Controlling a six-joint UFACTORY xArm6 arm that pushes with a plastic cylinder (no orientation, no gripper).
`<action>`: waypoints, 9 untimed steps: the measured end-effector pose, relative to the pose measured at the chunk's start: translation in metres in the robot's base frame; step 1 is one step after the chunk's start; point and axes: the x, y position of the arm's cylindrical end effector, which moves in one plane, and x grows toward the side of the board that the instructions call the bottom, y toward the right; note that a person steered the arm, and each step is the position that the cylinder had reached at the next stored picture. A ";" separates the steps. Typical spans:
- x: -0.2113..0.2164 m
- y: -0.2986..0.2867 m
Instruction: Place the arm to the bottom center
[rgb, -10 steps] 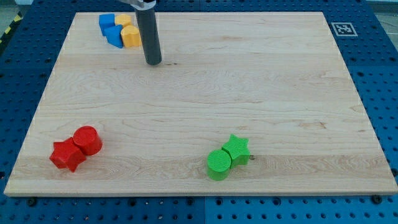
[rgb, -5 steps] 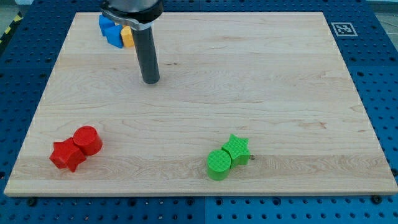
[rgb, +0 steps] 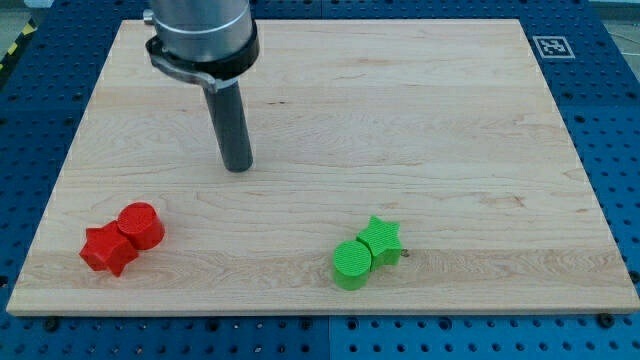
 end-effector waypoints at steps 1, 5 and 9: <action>0.006 0.000; 0.032 0.000; 0.060 0.004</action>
